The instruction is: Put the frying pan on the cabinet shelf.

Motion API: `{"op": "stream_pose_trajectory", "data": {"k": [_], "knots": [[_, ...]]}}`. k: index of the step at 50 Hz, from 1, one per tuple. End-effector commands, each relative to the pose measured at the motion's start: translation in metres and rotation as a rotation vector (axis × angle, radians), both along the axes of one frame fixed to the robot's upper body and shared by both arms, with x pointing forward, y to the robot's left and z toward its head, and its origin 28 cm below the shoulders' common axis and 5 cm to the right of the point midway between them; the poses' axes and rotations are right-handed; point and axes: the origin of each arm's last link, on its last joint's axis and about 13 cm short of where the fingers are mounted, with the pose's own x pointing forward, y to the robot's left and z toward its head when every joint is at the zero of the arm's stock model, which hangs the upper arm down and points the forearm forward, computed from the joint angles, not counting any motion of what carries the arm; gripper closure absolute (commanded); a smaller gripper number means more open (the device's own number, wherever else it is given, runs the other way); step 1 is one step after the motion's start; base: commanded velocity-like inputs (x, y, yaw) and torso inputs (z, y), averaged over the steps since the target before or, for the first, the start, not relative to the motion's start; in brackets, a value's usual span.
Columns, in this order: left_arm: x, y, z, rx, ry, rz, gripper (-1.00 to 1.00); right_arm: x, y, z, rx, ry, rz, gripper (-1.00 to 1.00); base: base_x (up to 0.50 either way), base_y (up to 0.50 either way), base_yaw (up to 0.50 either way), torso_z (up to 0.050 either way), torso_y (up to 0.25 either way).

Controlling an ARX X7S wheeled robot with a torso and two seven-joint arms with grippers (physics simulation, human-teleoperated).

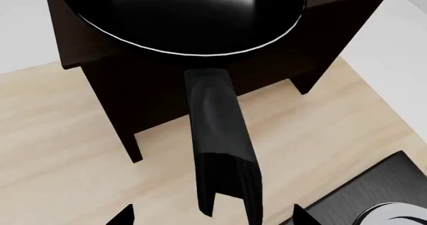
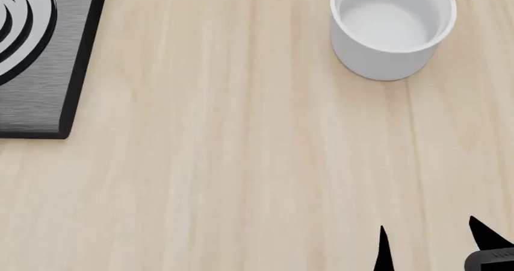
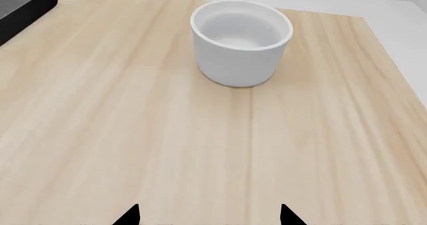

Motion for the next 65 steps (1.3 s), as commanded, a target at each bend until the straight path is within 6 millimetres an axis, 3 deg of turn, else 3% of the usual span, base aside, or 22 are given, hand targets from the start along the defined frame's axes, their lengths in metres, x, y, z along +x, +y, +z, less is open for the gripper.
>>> {"op": "stream_pose_trajectory", "data": {"k": [1, 31, 51, 65], "knots": [[0.007, -0.002, 0.012, 0.021, -0.013, -0.016, -1.0, -0.002, 0.0, -0.001, 0.002, 0.001, 0.001, -1.0, 0.0, 0.0, 0.0, 0.0, 0.0], [0.002, -0.013, 0.062, 0.155, -0.036, -0.073, -1.0, -0.005, -0.001, -0.007, 0.012, -0.003, 0.0, -1.0, 0.0, 0.0, 0.0, 0.0, 0.0], [-0.024, -0.01, 0.082, 0.248, -0.035, -0.018, -1.0, -0.006, 0.001, -0.009, 0.013, -0.003, 0.005, -1.0, 0.0, 0.0, 0.0, 0.0, 0.0], [-0.042, -0.027, 0.081, 0.34, -0.062, -0.157, -1.0, -0.012, 0.0, -0.01, 0.018, -0.014, -0.003, -1.0, 0.0, 0.0, 0.0, 0.0, 0.0]]}}
